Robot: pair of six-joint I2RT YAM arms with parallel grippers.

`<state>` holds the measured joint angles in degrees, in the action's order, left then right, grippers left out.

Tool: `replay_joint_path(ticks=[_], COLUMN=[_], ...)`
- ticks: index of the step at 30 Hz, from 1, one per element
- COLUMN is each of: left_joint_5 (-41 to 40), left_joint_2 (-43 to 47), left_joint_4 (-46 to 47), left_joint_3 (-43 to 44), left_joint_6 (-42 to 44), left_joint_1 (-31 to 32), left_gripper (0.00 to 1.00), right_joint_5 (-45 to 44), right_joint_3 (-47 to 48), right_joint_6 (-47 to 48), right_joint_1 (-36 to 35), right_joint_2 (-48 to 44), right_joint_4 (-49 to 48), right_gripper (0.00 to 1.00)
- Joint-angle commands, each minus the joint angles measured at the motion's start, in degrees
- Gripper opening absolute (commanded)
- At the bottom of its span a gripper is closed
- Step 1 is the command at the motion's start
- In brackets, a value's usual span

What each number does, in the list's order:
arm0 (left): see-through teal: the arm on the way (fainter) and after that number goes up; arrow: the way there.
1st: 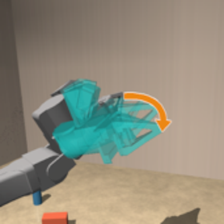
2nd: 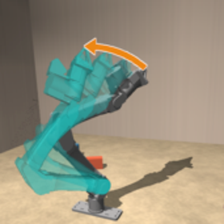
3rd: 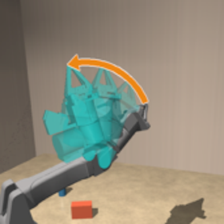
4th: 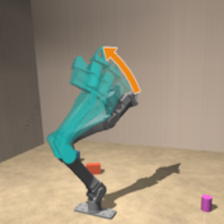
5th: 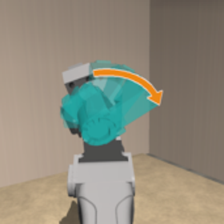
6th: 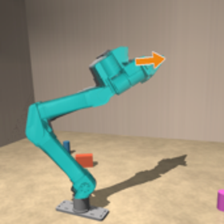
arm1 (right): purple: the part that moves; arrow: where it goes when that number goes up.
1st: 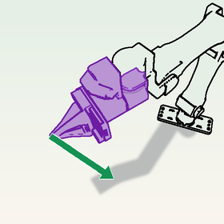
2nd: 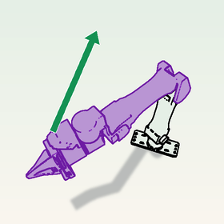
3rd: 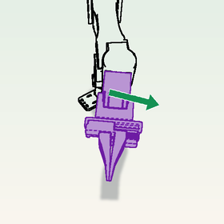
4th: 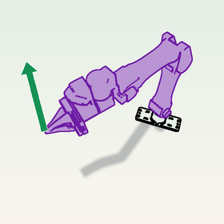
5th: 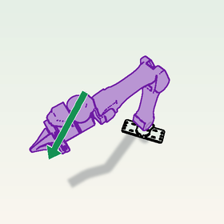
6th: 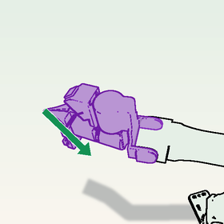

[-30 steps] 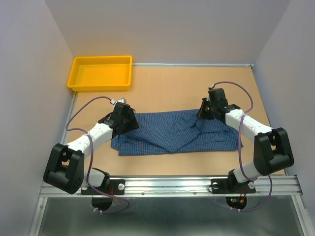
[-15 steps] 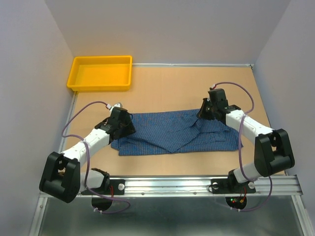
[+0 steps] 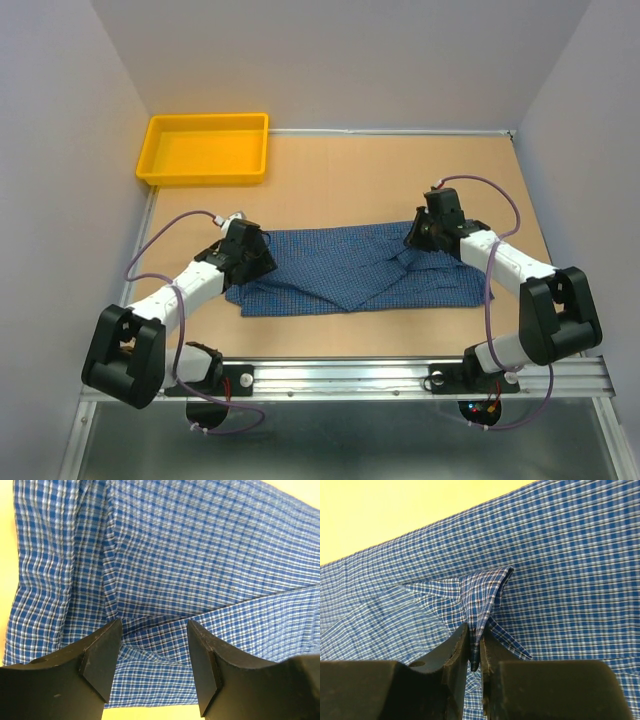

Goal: Fold and stack the long sleeve shirts
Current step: Fold the shirt

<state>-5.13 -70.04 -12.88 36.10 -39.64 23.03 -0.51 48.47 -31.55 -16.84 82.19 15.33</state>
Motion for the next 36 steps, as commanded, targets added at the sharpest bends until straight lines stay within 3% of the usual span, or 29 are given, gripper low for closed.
replay_joint_path(ticks=[1,9,14,26,36], left_joint_5=[-2.4,-6.6,-5.6,1.5,1.8], left_joint_2=[0.1,8.3,12.1,6.1,2.3], left_joint_4=[1.2,0.3,0.4,3.1,4.4], left_joint_3=[-0.6,1.2,2.9,4.9,7.2], left_joint_6=[-1.8,-4.4,-4.7,-2.1,-1.1], left_joint_1=[-0.2,-0.3,-0.3,0.4,1.3], left_gripper=[0.66,0.78,0.79,0.79,0.79], right_joint_5=[-4.9,-12.0,-13.5,-20.0,-20.7], right_joint_3=[0.5,1.8,0.6,-2.2,-5.8], right_joint_6=[-0.4,-1.9,-4.3,-5.8,-7.3], right_joint_1=[0.1,1.3,1.7,3.6,4.3], right_joint_2=[-1.3,-1.6,-2.5,-4.9,-5.4], right_joint_4=[-2.1,-1.9,-0.1,2.9,3.3], right_gripper=[0.18,0.15,0.15,0.15,0.16])
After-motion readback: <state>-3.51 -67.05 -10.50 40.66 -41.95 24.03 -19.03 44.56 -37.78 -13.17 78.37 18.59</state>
